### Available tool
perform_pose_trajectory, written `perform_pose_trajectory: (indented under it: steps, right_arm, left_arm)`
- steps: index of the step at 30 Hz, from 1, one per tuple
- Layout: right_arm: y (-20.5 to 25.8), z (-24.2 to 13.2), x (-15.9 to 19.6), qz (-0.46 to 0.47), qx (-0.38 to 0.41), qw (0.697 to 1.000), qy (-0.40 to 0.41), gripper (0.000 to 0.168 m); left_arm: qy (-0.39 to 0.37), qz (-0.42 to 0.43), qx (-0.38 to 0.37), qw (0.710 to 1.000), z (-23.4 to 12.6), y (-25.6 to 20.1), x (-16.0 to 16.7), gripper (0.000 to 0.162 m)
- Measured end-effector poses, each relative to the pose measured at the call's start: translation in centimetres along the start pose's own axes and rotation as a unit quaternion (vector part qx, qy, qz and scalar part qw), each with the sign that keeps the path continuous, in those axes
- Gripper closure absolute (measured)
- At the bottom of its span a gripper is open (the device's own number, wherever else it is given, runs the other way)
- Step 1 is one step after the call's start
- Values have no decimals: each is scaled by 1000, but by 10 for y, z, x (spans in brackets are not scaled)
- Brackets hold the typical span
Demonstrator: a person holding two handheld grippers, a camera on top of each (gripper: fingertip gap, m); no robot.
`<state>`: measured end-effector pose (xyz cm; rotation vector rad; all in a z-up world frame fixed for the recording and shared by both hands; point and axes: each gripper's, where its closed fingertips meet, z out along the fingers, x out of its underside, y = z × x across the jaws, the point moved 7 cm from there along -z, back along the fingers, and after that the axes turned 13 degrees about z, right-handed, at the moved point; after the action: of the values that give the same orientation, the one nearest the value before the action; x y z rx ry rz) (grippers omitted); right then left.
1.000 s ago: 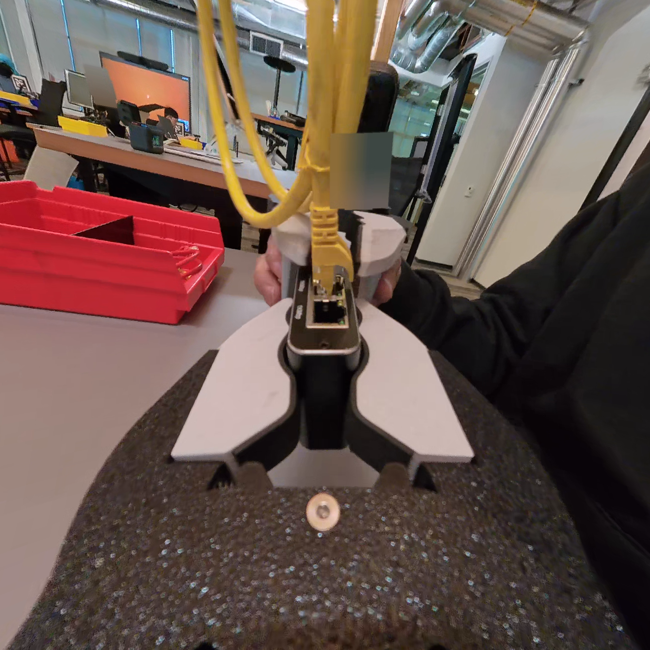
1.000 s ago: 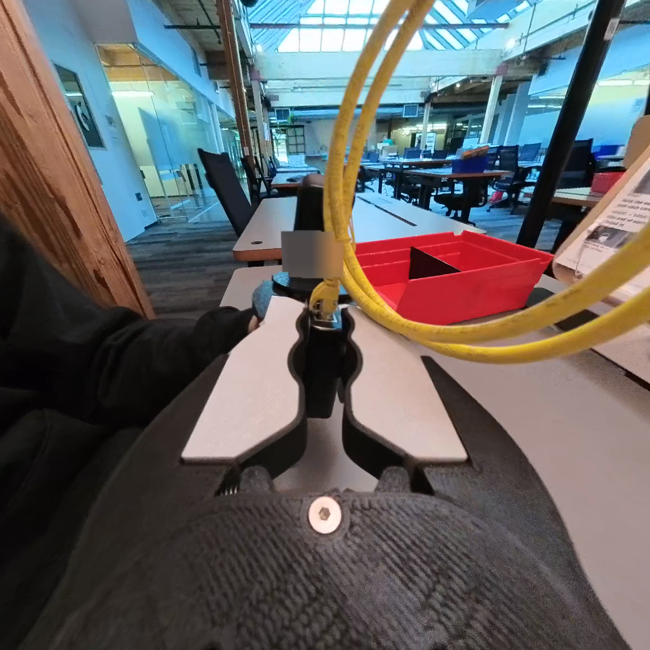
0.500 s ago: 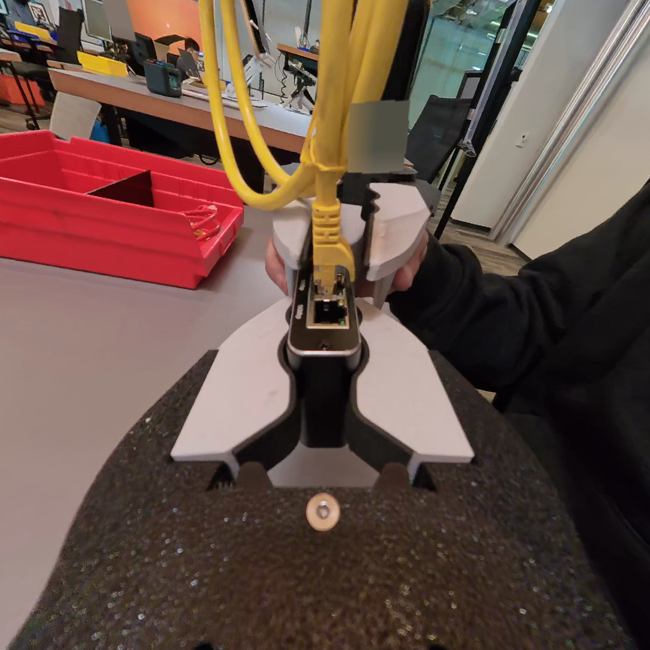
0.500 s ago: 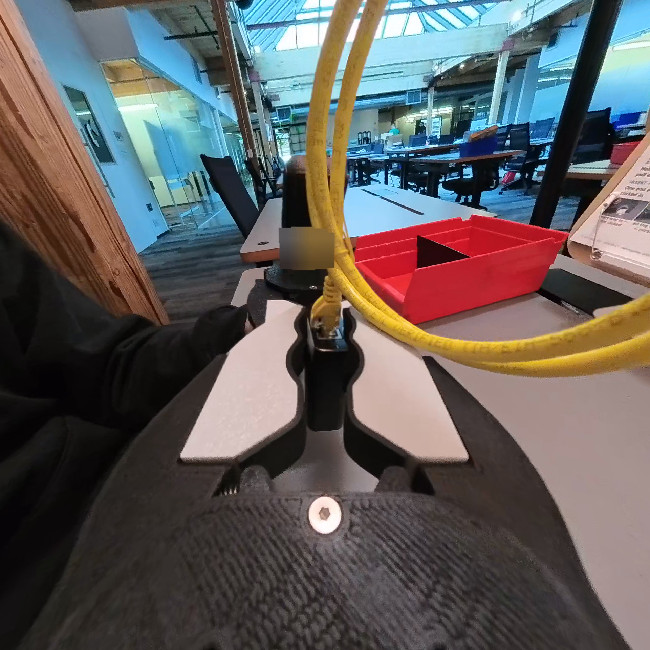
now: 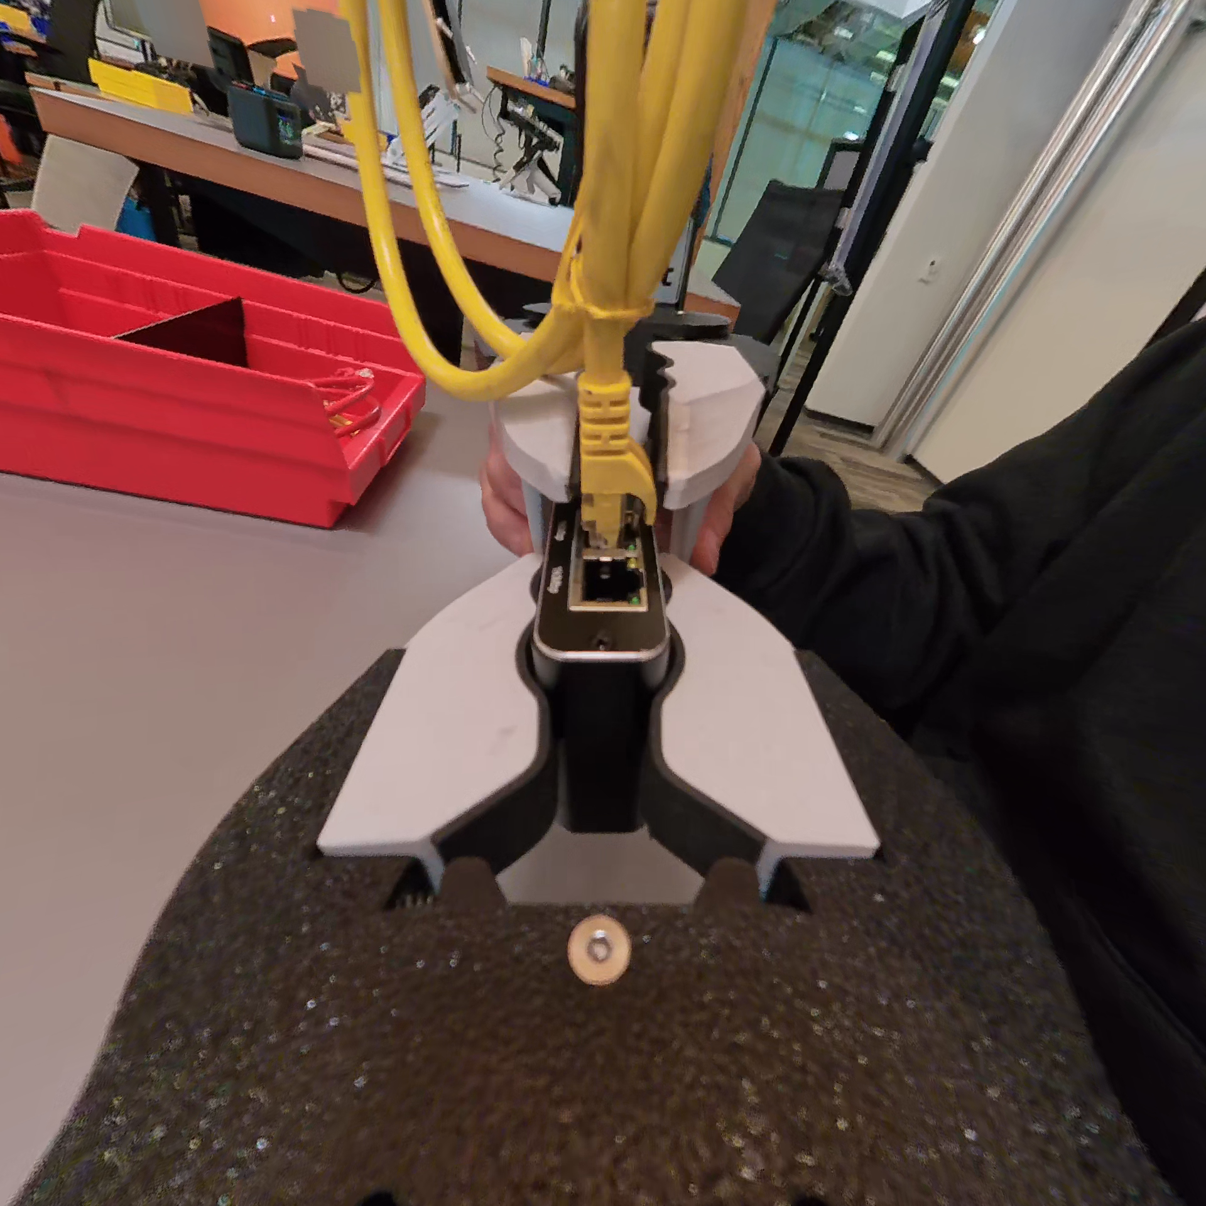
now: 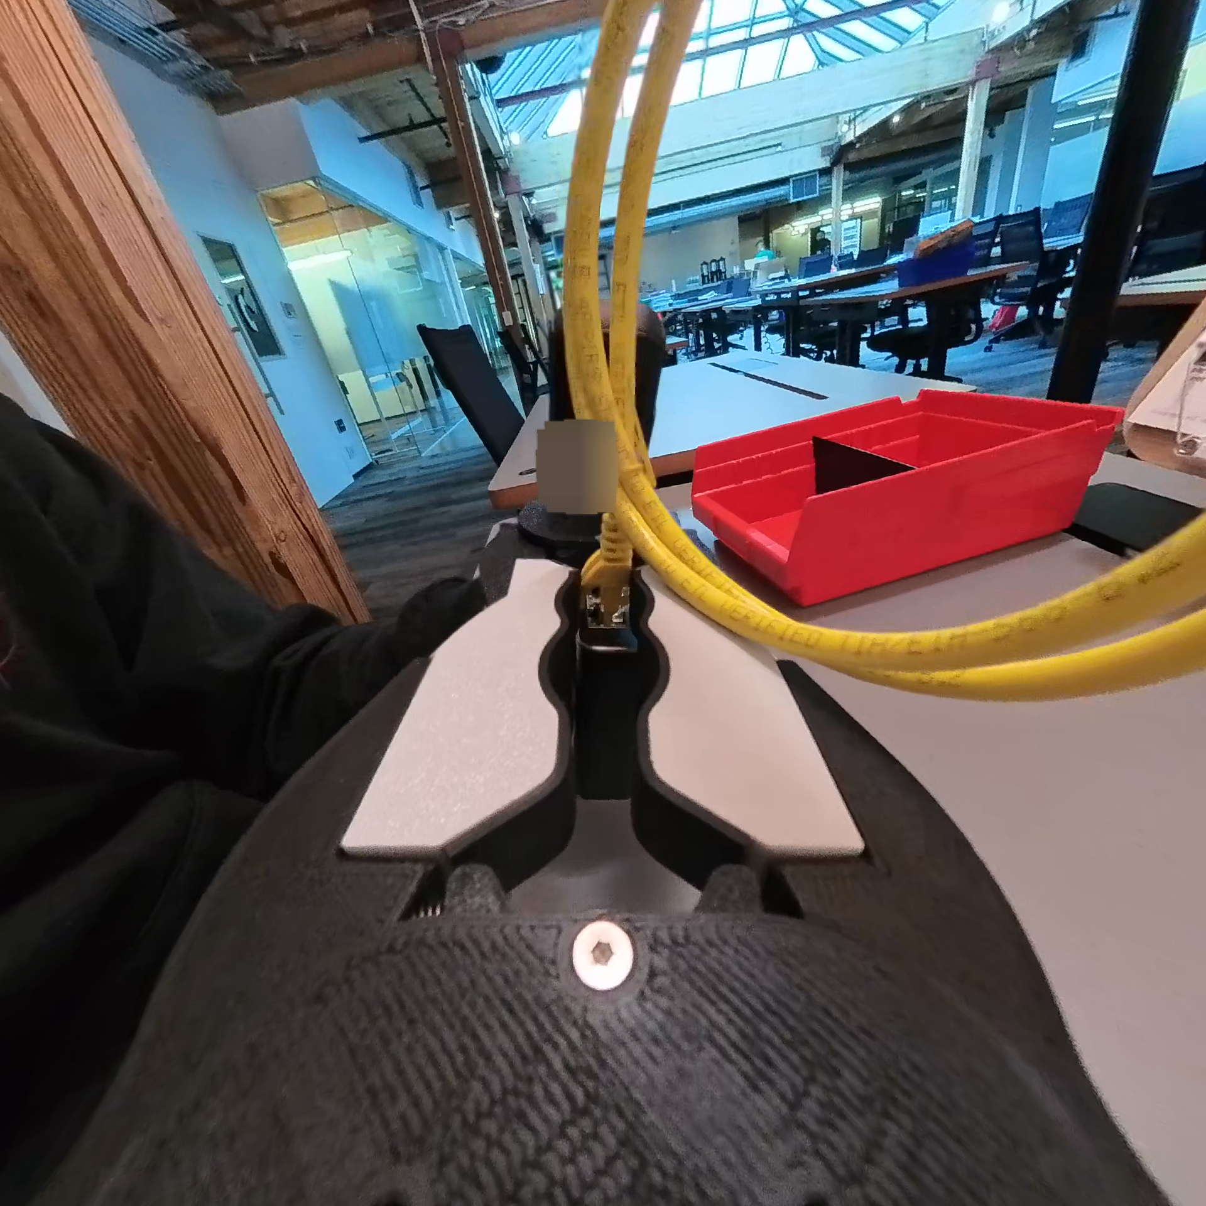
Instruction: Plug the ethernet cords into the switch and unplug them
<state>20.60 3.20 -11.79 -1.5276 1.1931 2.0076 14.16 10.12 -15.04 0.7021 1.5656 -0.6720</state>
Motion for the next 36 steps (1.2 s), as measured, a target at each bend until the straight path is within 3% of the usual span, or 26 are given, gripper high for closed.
perform_pose_trajectory:
  steps: [9, 16, 26, 29, 32, 36]
  right_arm:
    - [-4, 2, -4, 22, 11, 999, -45, 154]
    - [-2, 1, -4, 38, -2, 998, -56, 154]
    - [-4, 5, 2, 13, 30, 999, -27, 154]
    - [-8, 3, 5, 20, 47, 999, -18, 154]
    - [-9, 2, 5, 72, -1, 996, -55, 154]
    - [-11, 5, 6, 91, -16, 993, -75, 154]
  left_arm:
    - [-8, 39, -83, 996, -1, 7, -7, 121]
    - [7, 4, -44, 999, -5, 3, -9, 134]
    - [18, -91, 13, 996, -11, 4, 1, 134]
    - [43, -48, -24, 998, -10, 8, 5, 134]
    - [85, 16, -71, 994, -13, 5, -3, 134]
    - [67, -33, -42, 996, -15, 5, -2, 134]
